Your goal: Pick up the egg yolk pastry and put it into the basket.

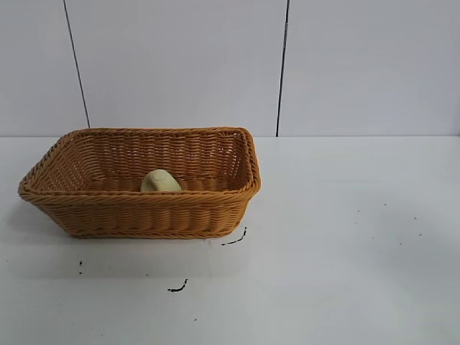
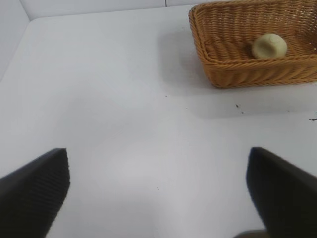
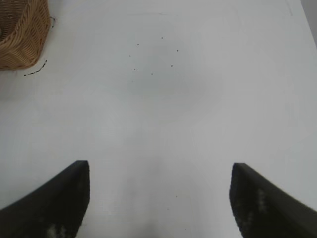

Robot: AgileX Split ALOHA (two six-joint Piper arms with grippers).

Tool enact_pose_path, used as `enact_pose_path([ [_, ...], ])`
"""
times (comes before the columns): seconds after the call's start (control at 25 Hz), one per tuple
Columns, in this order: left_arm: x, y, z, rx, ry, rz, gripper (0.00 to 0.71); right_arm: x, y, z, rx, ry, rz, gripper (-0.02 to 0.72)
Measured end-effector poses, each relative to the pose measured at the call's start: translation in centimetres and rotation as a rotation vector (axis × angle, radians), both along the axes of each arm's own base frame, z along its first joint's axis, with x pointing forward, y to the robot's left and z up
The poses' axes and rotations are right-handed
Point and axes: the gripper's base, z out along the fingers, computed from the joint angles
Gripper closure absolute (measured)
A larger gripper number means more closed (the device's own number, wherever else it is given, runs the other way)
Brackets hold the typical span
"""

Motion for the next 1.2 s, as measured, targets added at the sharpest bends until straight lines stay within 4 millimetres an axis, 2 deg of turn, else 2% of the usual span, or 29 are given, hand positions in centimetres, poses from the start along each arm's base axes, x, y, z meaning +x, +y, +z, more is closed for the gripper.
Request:
enact_pose_path([
  [0.2, 0.0, 0.0, 0.0, 0.0, 0.0, 0.0, 0.014, -0.3, 0.0, 0.0, 0.001, -0.02, 0.0, 0.143],
  [0.52, 0.0, 0.0, 0.0, 0.0, 0.0, 0.0, 0.014, -3.1, -0.1, 0.2, 0.001, -0.201, -0.058, 0.143],
  [1.2, 0.0, 0.0, 0.0, 0.0, 0.0, 0.0, 0.014, -3.2, 0.0, 0.2, 0.004, -0.204, -0.056, 0.143],
])
